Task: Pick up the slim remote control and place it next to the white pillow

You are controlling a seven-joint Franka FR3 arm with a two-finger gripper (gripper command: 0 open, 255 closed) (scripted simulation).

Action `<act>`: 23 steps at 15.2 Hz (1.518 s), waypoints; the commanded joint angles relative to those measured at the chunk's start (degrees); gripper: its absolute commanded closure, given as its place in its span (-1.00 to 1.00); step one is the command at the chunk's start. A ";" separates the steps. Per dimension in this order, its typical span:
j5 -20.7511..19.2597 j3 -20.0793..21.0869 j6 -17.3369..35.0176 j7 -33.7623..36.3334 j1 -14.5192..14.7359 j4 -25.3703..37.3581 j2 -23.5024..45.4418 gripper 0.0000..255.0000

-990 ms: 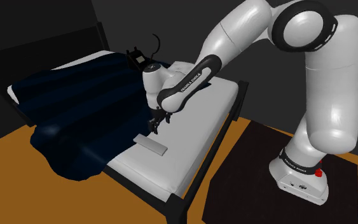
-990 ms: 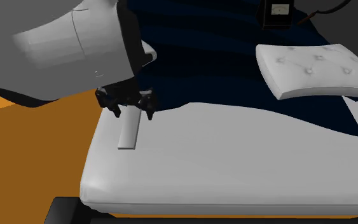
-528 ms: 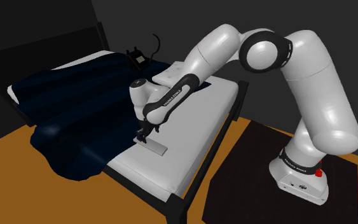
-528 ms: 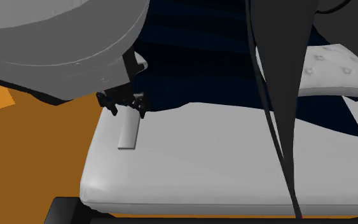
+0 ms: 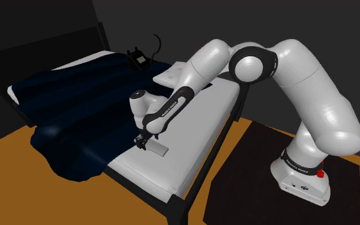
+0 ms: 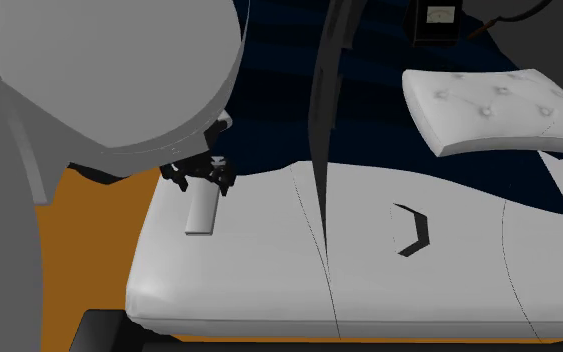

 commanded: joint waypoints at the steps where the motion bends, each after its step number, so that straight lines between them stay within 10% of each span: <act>1: -0.20 -0.21 0.82 0.10 0.07 -0.01 0.78 -1.00; 8: -0.20 -0.21 0.81 0.10 0.08 0.00 0.79 -1.00; 9: -0.20 -0.21 0.81 0.10 0.08 0.00 0.79 1.00; 23: 0.40 0.46 -1.18 -0.25 -0.42 -1.04 -2.23 1.00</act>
